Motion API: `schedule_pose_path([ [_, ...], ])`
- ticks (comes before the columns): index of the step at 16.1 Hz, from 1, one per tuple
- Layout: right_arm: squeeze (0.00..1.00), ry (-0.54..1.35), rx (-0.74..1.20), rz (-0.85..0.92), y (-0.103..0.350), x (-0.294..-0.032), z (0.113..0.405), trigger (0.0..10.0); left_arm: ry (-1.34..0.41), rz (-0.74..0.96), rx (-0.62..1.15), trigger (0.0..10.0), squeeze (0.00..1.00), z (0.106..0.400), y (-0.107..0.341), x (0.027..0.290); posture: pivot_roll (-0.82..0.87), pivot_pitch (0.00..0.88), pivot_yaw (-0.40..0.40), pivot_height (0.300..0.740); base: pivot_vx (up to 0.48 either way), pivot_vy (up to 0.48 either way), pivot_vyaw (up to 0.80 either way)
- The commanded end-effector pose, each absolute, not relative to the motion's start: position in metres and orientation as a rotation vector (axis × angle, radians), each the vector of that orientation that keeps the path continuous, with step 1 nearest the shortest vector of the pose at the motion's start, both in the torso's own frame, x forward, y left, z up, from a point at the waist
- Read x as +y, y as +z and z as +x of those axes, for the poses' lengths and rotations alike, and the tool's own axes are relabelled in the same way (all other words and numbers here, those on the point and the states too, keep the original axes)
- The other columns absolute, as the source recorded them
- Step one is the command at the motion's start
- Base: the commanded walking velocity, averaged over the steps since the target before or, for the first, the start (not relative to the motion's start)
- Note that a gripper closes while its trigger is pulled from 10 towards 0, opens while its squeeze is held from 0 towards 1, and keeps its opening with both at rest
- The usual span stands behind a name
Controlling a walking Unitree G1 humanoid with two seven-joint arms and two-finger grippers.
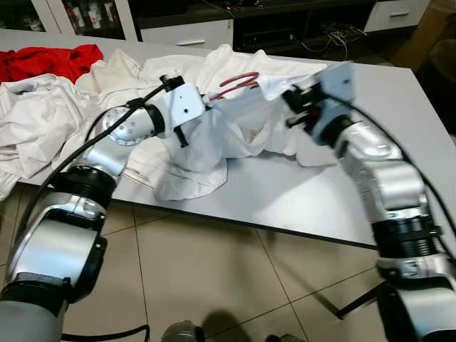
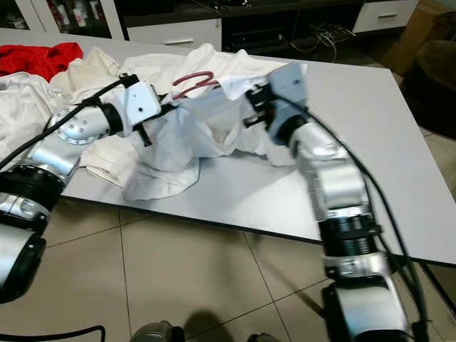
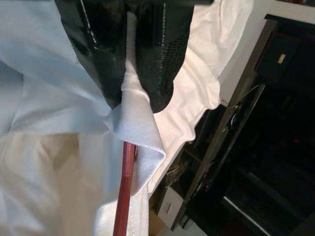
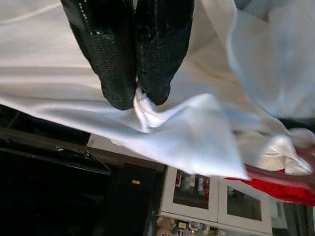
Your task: Hang hanger
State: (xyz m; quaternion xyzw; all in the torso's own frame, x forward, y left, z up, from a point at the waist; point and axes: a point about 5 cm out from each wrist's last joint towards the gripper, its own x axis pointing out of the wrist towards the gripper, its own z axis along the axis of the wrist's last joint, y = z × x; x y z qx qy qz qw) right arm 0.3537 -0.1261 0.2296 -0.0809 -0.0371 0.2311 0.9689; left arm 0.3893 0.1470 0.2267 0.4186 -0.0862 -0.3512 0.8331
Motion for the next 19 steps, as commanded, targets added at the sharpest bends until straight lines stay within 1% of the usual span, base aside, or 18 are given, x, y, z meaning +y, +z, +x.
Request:
schedule_pose_path([
  [1, 0.0, 0.489, -0.117, -0.176, 0.237, -0.115, 0.351, 10.0, -0.737, 0.876, -0.214, 10.0, 0.0, 0.391, 0.237, 0.142, 0.13, 0.017, 0.047, 0.74, 0.0, 0.0, 0.0],
  [2, 0.0, 0.514, -0.156, -0.146, 0.244, -0.102, 0.348, 10.0, -0.738, 0.868, -0.216, 10.0, 0.0, 0.392, 0.237, 0.138, 0.13, 0.015, 0.046, 0.74, 0.0, 0.0, 0.0],
  [3, 0.0, 0.536, -0.167, -0.134, 0.246, -0.095, 0.345, 10.0, -0.737, 0.864, -0.217, 10.0, 0.0, 0.392, 0.236, 0.137, 0.13, 0.015, 0.046, 0.74, 0.0, 0.0, 0.0],
  [5, 0.0, 0.58, -0.171, -0.134, 0.244, -0.087, 0.341, 10.0, -0.734, 0.85, -0.223, 10.0, 0.0, 0.392, 0.236, 0.134, 0.13, 0.014, 0.043, 0.74, 0.0, 0.0, 0.0],
  [8, 0.0, 0.634, -0.171, -0.154, 0.24, -0.081, 0.333, 10.0, -0.732, 0.846, -0.226, 10.0, 0.0, 0.393, 0.236, 0.133, 0.13, 0.013, 0.044, 0.74, 0.0, 0.0, 0.0],
  [9, 1.0, 0.684, -0.164, -0.173, 0.238, -0.081, 0.327, 10.0, -0.728, 0.845, -0.227, 10.0, 0.0, 0.393, 0.236, 0.133, 0.13, 0.013, 0.044, 0.74, 0.0, 0.0, 0.0],
  [11, 1.0, 0.757, -0.147, -0.247, 0.233, -0.084, 0.317, 10.0, -0.724, 0.845, -0.227, 10.0, 0.0, 0.393, 0.236, 0.134, 0.13, 0.013, 0.045, 0.74, 0.0, 0.0, 0.0],
  [12, 0.0, 0.808, -0.143, -0.261, 0.232, -0.093, 0.308, 10.0, -0.721, 0.848, -0.223, 10.0, 0.0, 0.392, 0.234, 0.137, 0.12, 0.014, 0.044, 0.74, 0.0, 0.0, 0.0],
  [14, 0.0, 0.861, -0.147, -0.3, 0.234, -0.106, 0.297, 10.0, -0.717, 0.851, -0.216, 10.0, 0.0, 0.392, 0.232, 0.139, 0.12, 0.015, 0.044, 0.74, 0.0, 0.0, 0.0],
  [16, 0.0, 0.881, -0.141, -0.363, 0.238, -0.126, 0.289, 10.0, -0.715, 0.852, -0.211, 10.0, 0.0, 0.392, 0.23, 0.141, 0.12, 0.017, 0.043, 0.74, 0.0, 0.0, 0.0],
  [18, 0.0, 0.861, -0.15, -0.398, 0.246, -0.145, 0.287, 10.0, -0.715, 0.854, -0.209, 10.0, 0.0, 0.391, 0.229, 0.142, 0.12, 0.016, 0.043, 0.74, 0.0, 0.0, 0.0],
  [19, 0.0, 0.792, -0.171, -0.457, 0.251, -0.158, 0.292, 10.0, -0.718, 0.858, -0.211, 10.0, 0.0, 0.391, 0.229, 0.142, 0.12, 0.016, 0.043, 0.74, 0.0, 0.0, 0.0],
])
